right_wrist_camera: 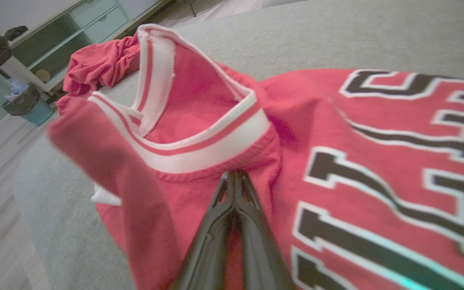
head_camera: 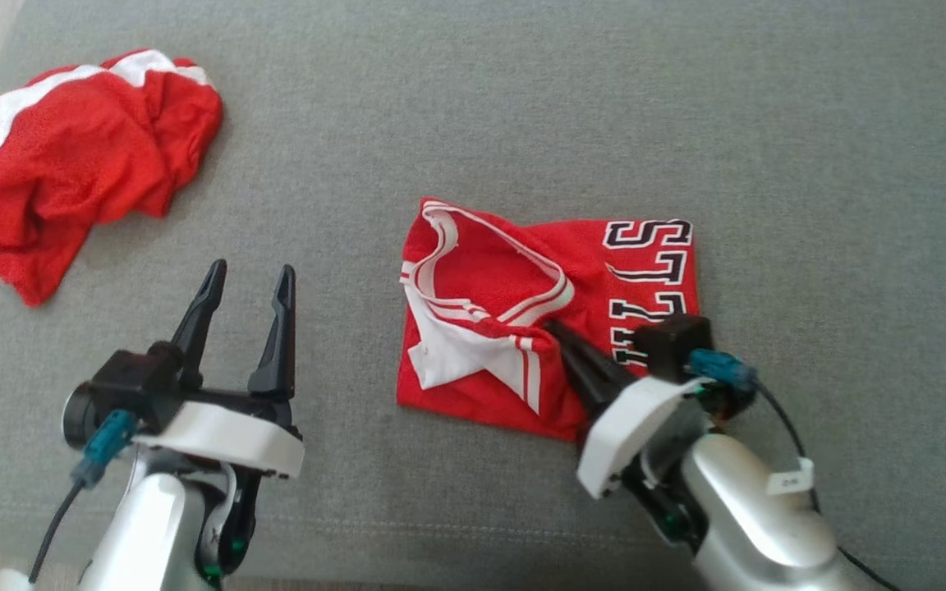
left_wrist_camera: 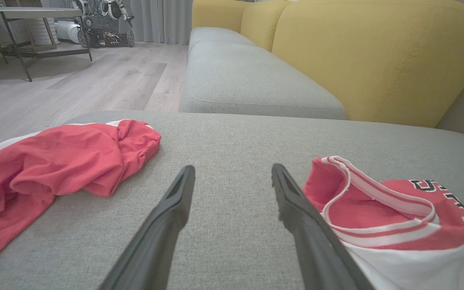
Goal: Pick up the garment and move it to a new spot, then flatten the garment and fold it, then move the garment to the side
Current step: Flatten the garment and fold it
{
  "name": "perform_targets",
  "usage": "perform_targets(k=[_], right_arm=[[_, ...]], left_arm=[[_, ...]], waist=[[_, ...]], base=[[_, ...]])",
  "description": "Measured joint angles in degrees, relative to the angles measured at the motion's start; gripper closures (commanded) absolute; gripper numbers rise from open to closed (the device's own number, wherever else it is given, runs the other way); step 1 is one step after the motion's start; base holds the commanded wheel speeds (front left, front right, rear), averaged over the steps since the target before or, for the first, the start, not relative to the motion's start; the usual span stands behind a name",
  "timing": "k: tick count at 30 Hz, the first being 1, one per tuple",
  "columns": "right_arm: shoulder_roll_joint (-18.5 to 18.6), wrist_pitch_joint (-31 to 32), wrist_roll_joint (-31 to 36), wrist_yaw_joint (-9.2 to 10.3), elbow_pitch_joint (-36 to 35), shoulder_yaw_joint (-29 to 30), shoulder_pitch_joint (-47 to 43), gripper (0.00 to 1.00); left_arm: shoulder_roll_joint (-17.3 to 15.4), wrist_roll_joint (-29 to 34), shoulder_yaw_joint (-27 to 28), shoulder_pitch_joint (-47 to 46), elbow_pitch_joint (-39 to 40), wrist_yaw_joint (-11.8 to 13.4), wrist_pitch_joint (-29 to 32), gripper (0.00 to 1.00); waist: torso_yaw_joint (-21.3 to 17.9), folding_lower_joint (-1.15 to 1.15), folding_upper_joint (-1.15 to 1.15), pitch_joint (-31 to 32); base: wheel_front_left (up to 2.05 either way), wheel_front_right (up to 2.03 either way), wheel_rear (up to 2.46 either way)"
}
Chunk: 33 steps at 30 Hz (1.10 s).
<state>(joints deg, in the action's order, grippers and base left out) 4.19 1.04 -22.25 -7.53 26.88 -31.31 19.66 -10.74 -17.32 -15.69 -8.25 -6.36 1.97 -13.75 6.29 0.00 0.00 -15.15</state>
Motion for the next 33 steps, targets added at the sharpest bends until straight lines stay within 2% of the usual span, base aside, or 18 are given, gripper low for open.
perform_targets(k=[8,15,20,25,26,27,28,33], right_arm=[[0.0,-0.6,-5.1,0.00,2.0,-10.2,3.2,1.00],[0.0,-2.1,-7.5,0.00,2.7,-15.0,4.6,1.00],[0.0,-4.9,-7.4,0.00,0.5,-13.6,4.7,1.00],[0.2,-6.6,-4.2,0.00,-5.1,-5.0,4.2,0.98],[0.3,-6.6,-3.5,0.00,-6.5,-2.7,3.8,0.76],[0.4,-6.6,-2.8,0.00,-8.0,-0.3,3.1,0.51],[0.5,-6.6,-1.8,0.00,-9.4,2.1,2.1,0.00],[0.8,-5.7,2.8,0.00,-16.2,13.1,-4.9,0.00]], left_arm=[[0.3,0.0,0.0,-1.4,-0.9,0.0,-0.5,0.00],[0.6,0.0,0.0,-1.5,-1.6,-0.5,-0.5,0.00],[0.5,0.0,0.3,-1.4,-1.7,-0.5,-0.5,0.00],[0.3,0.0,1.3,-1.2,-1.5,-0.3,-0.5,0.00],[0.2,0.0,1.4,-1.0,-1.3,0.0,-0.5,0.00],[0.1,0.0,1.5,-0.9,-1.2,0.0,-0.5,0.00],[0.0,0.0,1.7,-0.7,-1.0,0.1,-0.5,0.00],[-0.5,0.0,2.0,1.1,0.0,0.6,-0.5,0.00]], waist=[[0.8,0.00,0.00,-1.0],[0.6,0.00,0.00,-0.8],[-0.1,0.00,0.00,0.1],[-1.5,0.00,0.00,1.6],[-1.8,0.00,0.00,1.9],[-2.1,0.00,0.00,2.2],[-2.4,0.00,0.00,2.5],[-3.7,0.00,0.00,4.1]], base=[[0.00,0.00,0.00],[0.00,0.00,0.00],[0.00,0.00,0.00],[0.00,0.00,0.00],[0.00,0.00,0.00],[0.00,0.00,0.00],[0.00,0.00,0.00],[0.00,0.00,0.00]])
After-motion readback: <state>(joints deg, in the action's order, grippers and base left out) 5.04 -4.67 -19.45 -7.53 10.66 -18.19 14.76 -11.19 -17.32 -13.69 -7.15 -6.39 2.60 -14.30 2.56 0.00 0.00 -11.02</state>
